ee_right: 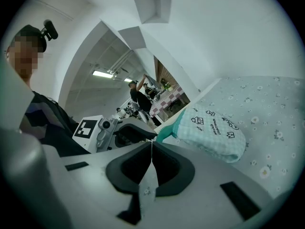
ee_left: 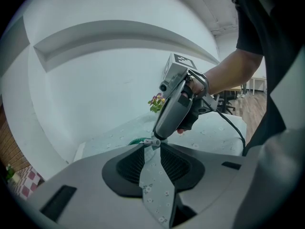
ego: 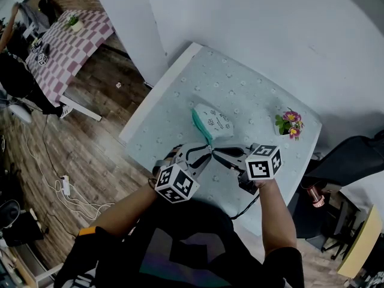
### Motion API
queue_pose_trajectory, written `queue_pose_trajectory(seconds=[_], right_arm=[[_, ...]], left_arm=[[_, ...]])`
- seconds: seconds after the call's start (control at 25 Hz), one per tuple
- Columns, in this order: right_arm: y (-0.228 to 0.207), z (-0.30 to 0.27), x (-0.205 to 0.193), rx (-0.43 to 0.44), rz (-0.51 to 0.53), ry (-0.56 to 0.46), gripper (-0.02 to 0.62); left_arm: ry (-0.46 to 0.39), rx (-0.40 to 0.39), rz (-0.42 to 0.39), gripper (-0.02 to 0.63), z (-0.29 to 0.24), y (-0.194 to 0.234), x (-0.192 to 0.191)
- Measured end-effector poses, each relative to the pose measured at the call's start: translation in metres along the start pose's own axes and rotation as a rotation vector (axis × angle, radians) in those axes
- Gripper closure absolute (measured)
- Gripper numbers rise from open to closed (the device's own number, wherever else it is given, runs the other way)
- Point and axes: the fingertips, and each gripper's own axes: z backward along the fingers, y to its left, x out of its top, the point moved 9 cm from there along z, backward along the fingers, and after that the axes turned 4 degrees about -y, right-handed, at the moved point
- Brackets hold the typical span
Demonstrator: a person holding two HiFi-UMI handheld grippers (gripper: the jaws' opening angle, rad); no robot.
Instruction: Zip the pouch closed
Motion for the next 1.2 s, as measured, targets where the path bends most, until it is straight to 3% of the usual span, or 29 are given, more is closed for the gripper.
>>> queue_pose_trajectory(seconds=[0.36,0.72,0.96,1.2], right_arm=[[0.0,0.002,0.001,0.004,-0.044,-0.058,0.571],[0.005,0.001,0.001,0.009,-0.037,-0.054,0.571],[0.009,0.001,-0.001,0.004,-0.025,-0.048,0.571],[0.012,0.001,-0.004,-0.008,-0.006,-0.036,0.571]], left_arm=[[0.0,0.087,-0.007,0.483,0.007,-0.002,0.004],[-0.01,0.095,-0.062,0.485,0.01,-0.008,0.01],[-0.021,0.08,-0.041,0.492,0.015,-0.008,0.009],[-0.049,0.058,-0.016,0.549,0.022,-0.011,0.011]])
